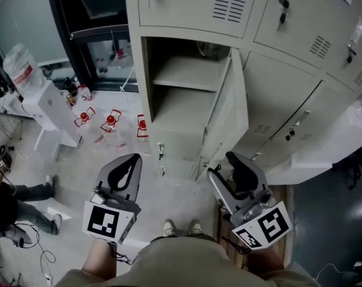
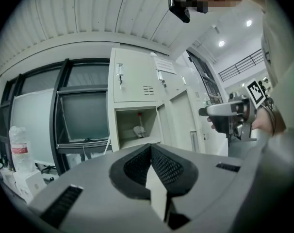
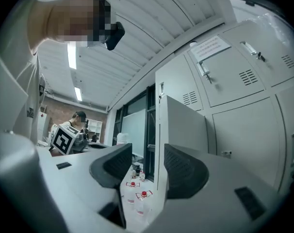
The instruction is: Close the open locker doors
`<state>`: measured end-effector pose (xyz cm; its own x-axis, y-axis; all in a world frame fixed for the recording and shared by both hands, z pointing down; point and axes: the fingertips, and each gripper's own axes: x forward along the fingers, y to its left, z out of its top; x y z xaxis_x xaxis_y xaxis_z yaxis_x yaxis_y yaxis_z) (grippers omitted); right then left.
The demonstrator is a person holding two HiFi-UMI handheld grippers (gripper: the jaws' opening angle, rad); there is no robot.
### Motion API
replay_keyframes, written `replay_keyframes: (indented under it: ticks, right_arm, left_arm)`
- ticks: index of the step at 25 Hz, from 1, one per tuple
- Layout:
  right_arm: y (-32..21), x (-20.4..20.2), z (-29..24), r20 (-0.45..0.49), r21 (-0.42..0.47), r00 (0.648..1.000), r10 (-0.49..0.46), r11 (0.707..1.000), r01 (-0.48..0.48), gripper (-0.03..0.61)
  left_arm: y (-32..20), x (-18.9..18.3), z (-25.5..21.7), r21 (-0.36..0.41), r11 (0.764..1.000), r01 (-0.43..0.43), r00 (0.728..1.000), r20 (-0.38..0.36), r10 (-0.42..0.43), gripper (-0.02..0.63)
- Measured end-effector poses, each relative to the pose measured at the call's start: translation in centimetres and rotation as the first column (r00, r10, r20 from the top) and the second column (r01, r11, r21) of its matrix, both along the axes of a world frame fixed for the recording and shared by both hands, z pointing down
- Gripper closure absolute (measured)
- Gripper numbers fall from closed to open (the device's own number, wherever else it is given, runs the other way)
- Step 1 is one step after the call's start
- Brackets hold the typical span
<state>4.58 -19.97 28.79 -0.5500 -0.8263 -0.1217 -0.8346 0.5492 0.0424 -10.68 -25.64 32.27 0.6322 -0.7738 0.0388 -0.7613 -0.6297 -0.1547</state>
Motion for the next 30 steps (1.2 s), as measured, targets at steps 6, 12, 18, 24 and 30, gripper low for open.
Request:
replay_keyframes:
  ticks: [6,12,18,24,30]
  right_arm:
    - [-1.7,-4.2,0.1,-0.027,0.015,0.995,-0.098,0.995,0.099,0.359]
    - [-4.3,-8.1,0.3,-0.064,0.035,0.983,-0.171,0.984,0.174,0.35]
    - [-7.6,-11.5,0.2,-0.114,0.061,0.969,-0.221,0.972,0.229,0.344]
    - [-11.2,-13.7,0.3,-0.133,0.083,0.956,-0.26,0.959,0.272,0.336]
    - [-15.1,-14.3,0.8,-0.135,0.097,0.952,-0.275,0.952,0.289,0.325]
  left_arm:
    - [0.1,-3.3,0.0,0.008,0.996,0.084,0.996,-0.003,-0.084,0.606]
    - [-0.9,-6.0,-0.4,0.033,0.987,0.155,0.988,-0.005,-0.155,0.606]
    - [-3.0,-8.3,-0.8,0.052,0.976,0.211,0.977,-0.023,-0.21,0.606]
    - [-5.7,-9.8,-0.2,0.045,0.97,0.237,0.971,-0.046,-0.235,0.606]
    - [-9.0,-10.8,0.4,0.045,0.968,0.246,0.969,-0.051,-0.244,0.606]
